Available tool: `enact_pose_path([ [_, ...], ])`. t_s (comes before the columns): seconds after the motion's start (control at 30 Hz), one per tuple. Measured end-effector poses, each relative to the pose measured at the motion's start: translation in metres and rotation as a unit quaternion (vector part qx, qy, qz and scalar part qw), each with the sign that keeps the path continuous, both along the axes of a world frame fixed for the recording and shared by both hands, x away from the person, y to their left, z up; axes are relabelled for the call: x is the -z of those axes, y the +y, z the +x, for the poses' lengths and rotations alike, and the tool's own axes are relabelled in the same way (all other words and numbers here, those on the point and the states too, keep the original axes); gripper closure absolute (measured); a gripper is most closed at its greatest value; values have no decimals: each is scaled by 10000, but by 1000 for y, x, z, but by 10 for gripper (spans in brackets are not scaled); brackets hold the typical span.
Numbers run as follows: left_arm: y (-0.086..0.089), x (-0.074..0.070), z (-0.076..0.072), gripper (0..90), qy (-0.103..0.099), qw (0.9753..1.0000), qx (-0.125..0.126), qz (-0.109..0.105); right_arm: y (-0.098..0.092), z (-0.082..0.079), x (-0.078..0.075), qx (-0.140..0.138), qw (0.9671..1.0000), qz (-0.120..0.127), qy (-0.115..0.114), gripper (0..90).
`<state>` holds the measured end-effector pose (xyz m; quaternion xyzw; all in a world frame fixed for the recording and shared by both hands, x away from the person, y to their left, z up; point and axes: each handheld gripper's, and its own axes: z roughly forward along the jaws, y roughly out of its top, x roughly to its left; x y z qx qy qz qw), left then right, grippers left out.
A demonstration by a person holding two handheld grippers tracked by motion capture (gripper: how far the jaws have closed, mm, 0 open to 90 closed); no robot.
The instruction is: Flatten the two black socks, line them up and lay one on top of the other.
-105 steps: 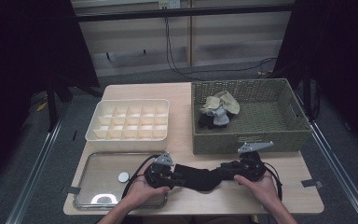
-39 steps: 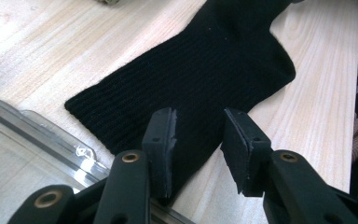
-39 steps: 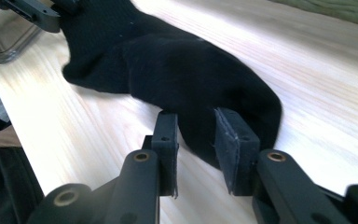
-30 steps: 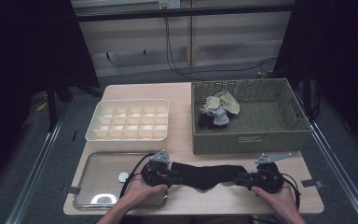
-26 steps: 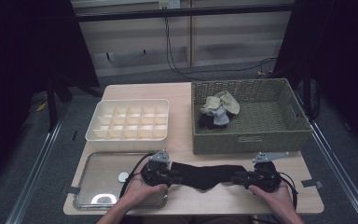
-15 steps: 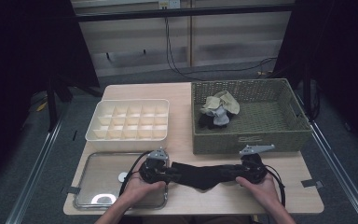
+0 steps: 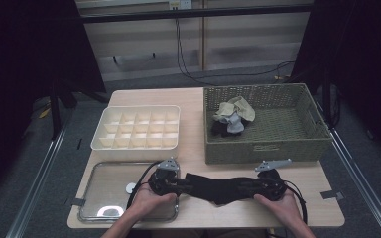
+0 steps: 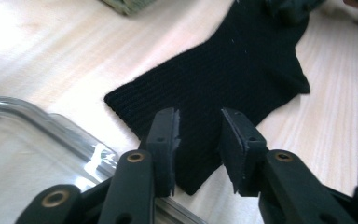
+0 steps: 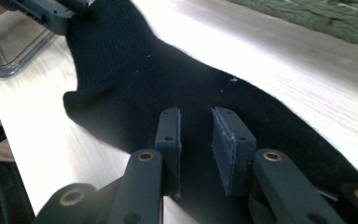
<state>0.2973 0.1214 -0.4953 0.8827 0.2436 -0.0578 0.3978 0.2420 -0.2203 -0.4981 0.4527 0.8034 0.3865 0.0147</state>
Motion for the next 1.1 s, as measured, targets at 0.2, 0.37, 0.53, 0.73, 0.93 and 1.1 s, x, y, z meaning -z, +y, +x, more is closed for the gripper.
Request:
enact_pose_path([
  [0.2,-10,0,-12,672,106,9998,180,11,-5,-3,-4,70,9996,-248,-65,688],
  [0.37,-18,-1,-18,671,116,9995,286,15,-2,-6,-9,-52,9997,-119,-186,729],
  [0.53,-20,-4,-18,656,79,9996,246,-68,11,-5,-17,-184,9990,247,-317,743],
  [0.73,-2,-21,-14,618,-95,9998,73,-127,39,-2,-19,-434,9975,406,-388,730],
  [0.93,21,-25,-15,600,-173,9998,-110,-68,69,3,-17,-606,9960,541,-360,701],
  [1.1,37,-25,-18,593,-201,9996,-196,-75,100,5,-11,-990,9937,474,-245,690],
])
